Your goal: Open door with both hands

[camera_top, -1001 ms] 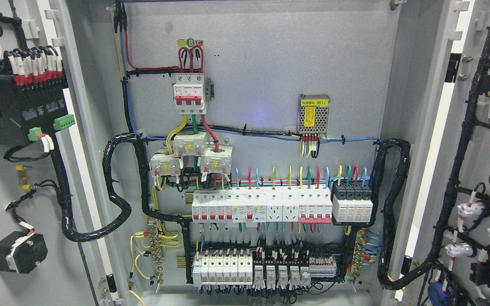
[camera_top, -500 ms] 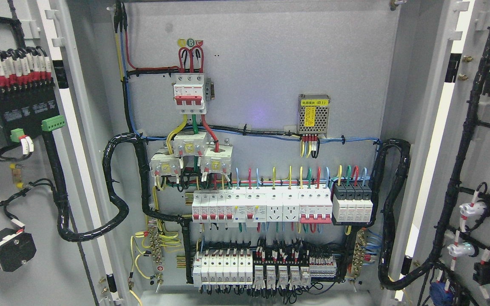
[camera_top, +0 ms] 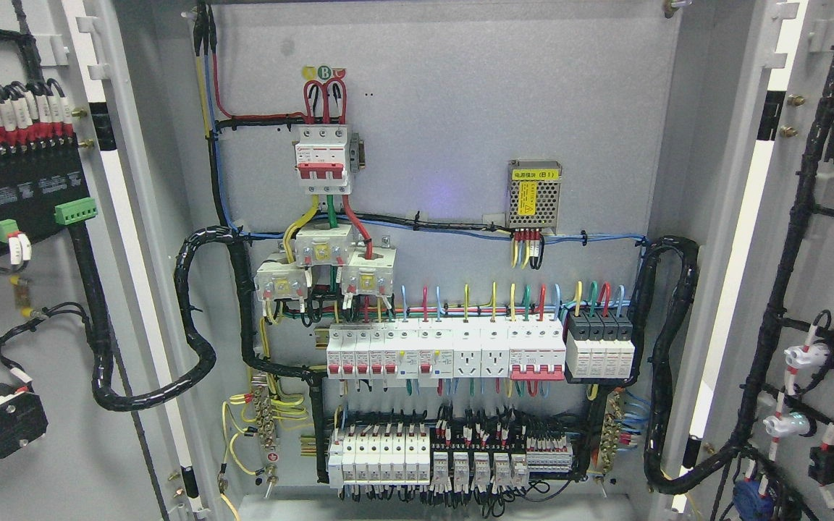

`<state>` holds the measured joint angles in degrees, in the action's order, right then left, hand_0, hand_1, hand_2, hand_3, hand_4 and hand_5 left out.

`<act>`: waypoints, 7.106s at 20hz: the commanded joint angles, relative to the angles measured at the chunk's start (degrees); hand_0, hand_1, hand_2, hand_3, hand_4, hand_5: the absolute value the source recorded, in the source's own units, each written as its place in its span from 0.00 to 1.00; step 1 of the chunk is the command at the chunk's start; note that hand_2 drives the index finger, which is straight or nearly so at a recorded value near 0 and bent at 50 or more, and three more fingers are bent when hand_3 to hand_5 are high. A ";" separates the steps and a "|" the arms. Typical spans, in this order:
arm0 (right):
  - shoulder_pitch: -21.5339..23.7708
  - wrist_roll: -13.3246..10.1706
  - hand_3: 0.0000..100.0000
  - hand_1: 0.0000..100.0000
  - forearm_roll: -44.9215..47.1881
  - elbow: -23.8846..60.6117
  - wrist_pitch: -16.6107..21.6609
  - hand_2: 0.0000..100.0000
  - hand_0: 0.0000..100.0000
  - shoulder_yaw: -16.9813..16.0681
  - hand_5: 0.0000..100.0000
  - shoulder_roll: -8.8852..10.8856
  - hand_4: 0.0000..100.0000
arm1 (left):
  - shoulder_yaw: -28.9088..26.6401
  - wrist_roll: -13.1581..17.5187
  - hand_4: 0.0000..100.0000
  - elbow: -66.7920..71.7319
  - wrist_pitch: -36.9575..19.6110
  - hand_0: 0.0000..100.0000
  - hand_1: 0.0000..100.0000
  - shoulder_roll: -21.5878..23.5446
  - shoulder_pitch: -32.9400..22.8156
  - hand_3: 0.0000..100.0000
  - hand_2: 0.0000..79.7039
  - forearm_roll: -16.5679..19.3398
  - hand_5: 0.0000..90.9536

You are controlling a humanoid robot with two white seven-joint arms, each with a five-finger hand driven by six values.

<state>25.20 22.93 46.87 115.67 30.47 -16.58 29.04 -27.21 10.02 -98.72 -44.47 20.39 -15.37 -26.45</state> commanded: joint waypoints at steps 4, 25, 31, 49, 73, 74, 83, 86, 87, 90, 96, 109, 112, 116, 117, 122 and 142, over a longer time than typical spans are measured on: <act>1.43 0.01 0.00 0.00 1.55 -0.09 0.03 0.00 0.38 -2.75 0.00 -0.12 0.00 | -3.54 0.09 0.00 10.65 5.44 0.00 0.00 5.98 4.38 0.00 0.00 -2.20 0.00; 4.95 0.01 0.00 0.00 2.97 -1.50 0.12 0.00 0.38 -5.21 0.00 -0.65 0.00 | -4.51 -0.35 0.00 12.41 17.75 0.00 0.00 6.33 7.98 0.00 0.00 -2.20 0.00; 5.47 0.01 0.00 0.00 5.08 -1.50 0.20 0.00 0.38 -5.57 0.00 -0.83 0.00 | -4.34 -0.35 0.00 12.32 18.28 0.00 0.00 6.24 8.07 0.00 0.00 -2.20 0.00; 5.91 0.01 0.00 0.00 5.60 -1.76 0.29 0.00 0.38 -5.74 0.00 -1.18 0.00 | -0.21 -0.35 0.00 2.93 8.28 0.00 0.00 5.80 1.05 0.00 0.00 -3.43 0.00; 3.80 0.80 0.00 0.00 5.08 0.44 0.56 0.00 0.38 8.48 0.00 2.51 0.00 | 25.88 -0.52 0.00 -10.18 -0.53 0.00 0.00 -7.36 -8.62 0.00 0.00 8.94 0.00; 3.89 0.80 0.00 0.00 4.82 0.26 0.55 0.00 0.38 10.06 0.00 2.51 0.00 | 27.03 -0.52 0.00 -10.09 -0.53 0.00 0.00 -8.95 -9.67 0.00 0.00 10.96 0.00; 4.07 0.80 0.00 0.00 -3.17 -5.18 0.55 0.00 0.38 25.88 0.00 0.32 0.00 | 30.55 -1.66 0.00 -8.69 11.04 0.00 0.00 -13.53 -16.89 0.00 0.00 17.57 0.00; 4.50 0.80 0.00 0.00 -7.13 -9.31 0.55 0.00 0.38 31.24 0.00 -0.30 0.00 | 30.47 -1.93 0.00 -6.93 19.67 0.00 0.00 -13.45 -17.41 0.00 0.00 17.48 0.00; 4.94 0.80 0.00 0.00 -7.84 -10.45 0.55 0.00 0.38 32.74 0.00 -0.47 0.00 | 30.38 -1.84 0.00 -5.44 20.82 0.00 0.00 -13.27 -17.68 0.00 0.00 17.48 0.00; 6.78 0.80 0.00 0.00 -8.19 -14.32 0.64 0.00 0.38 35.82 0.00 -1.35 0.00 | 30.38 -1.84 0.00 -0.61 21.18 0.00 0.00 -13.09 -18.47 0.00 0.00 17.66 0.00; 14.34 0.80 0.00 0.00 -8.19 -21.08 3.96 0.00 0.38 36.01 0.00 -2.32 0.00 | 30.11 -1.67 0.00 9.23 21.45 0.00 0.00 -12.13 -22.50 0.00 0.00 18.80 0.00; 18.40 0.80 0.00 0.00 -13.38 -53.23 10.93 0.00 0.38 36.89 0.00 -9.61 0.00 | 30.38 -1.23 0.00 41.39 25.93 0.00 0.00 -12.04 -21.46 0.00 0.00 20.81 0.00; 14.02 0.72 0.00 0.00 -15.56 -65.35 10.75 0.00 0.38 36.27 0.00 -13.29 0.00 | 30.46 -1.23 0.00 47.99 26.10 0.00 0.00 -12.30 -20.67 0.00 0.00 22.93 0.00; 7.08 0.72 0.00 0.00 -18.65 -84.07 10.57 0.00 0.38 35.83 0.00 -18.21 0.00 | 30.55 -1.23 0.00 57.64 26.19 0.00 0.00 -12.83 -18.13 0.00 0.00 23.11 0.00; 5.23 0.72 0.00 0.00 -18.74 -87.94 10.40 0.00 0.38 35.83 0.00 -19.10 0.00 | 30.55 -1.23 0.00 60.81 26.10 0.00 0.00 -13.26 -16.99 0.00 0.00 23.11 0.00; -5.22 0.19 0.00 0.00 -18.74 -107.19 8.83 0.00 0.38 35.83 0.00 -24.02 0.00 | 30.11 0.52 0.00 73.55 26.10 0.00 0.00 -16.42 -10.66 0.00 0.00 22.93 0.00; -22.21 -13.34 0.00 0.00 -32.71 -118.57 -29.58 0.00 0.38 33.11 0.00 -29.92 0.00 | 26.51 0.09 0.00 93.10 39.72 0.00 0.00 -21.27 4.29 0.00 0.00 22.58 0.00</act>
<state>5.63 10.47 18.79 6.44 3.44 18.19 3.05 1.50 10.22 -14.60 -7.71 1.31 -14.93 -3.77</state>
